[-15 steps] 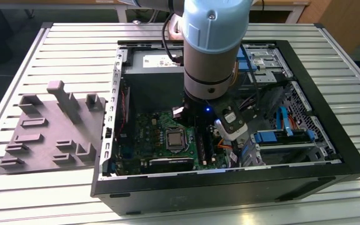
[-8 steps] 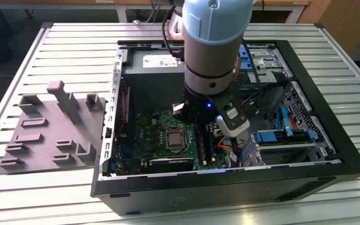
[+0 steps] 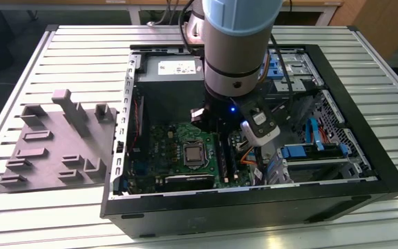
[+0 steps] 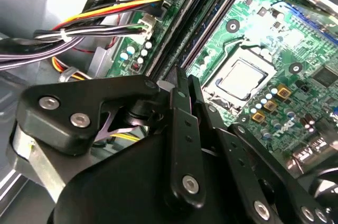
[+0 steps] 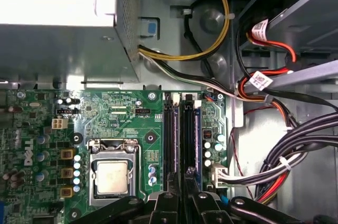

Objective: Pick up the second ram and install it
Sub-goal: 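Insert the second ram into the second slot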

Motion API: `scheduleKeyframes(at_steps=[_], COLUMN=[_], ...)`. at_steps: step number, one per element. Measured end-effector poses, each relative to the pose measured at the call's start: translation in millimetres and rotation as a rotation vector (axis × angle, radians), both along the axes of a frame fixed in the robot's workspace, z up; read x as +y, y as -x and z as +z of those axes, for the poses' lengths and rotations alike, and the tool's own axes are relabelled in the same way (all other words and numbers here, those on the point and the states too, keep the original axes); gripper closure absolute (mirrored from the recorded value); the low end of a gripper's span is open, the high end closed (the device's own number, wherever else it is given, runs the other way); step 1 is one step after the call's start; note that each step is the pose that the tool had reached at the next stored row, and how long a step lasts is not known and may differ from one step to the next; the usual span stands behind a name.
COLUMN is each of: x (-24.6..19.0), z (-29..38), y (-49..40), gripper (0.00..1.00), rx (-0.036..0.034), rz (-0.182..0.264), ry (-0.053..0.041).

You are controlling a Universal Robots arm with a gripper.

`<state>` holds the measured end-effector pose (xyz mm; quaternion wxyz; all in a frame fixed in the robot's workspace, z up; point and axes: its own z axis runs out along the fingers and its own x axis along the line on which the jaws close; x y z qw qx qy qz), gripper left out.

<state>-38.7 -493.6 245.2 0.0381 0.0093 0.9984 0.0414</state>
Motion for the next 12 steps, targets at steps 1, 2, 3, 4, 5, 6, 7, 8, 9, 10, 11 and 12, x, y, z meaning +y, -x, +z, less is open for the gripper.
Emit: scheduleKeyframes(at_steps=[1,2,3,4,5,6,7,8,9,10,11,12], x=[0.0,0.0,0.0,0.0,0.0,0.0,0.0,0.0,0.0,0.0,0.0,0.0], z=[0.1,0.1,0.1,0.1,0.1,0.1,0.2,0.2,0.2,0.2,0.2,0.2], y=[0.0,0.0,0.0,0.0,0.0,0.0,0.0,0.0,0.0,0.0,0.0,0.0], gripper=[0.82,0.82,0.82,0.82,0.82,0.82,0.82,0.82,0.83,0.83,0.89,0.89], rx=[-0.0002,-0.0002,-0.0001,-0.0001,-0.0001,-0.0001,-0.0001,-0.0001,-0.0001,0.0000,-0.0001,-0.0001], rz=[0.000,0.000,0.000,0.000,0.000,0.000,0.000,0.000,0.000,0.000,0.000,0.000], ry=[-0.0002,-0.0002,0.0000,0.0000,0.0002,0.0003,0.0005,0.0006,0.0007,0.0007,0.0008,0.0009])
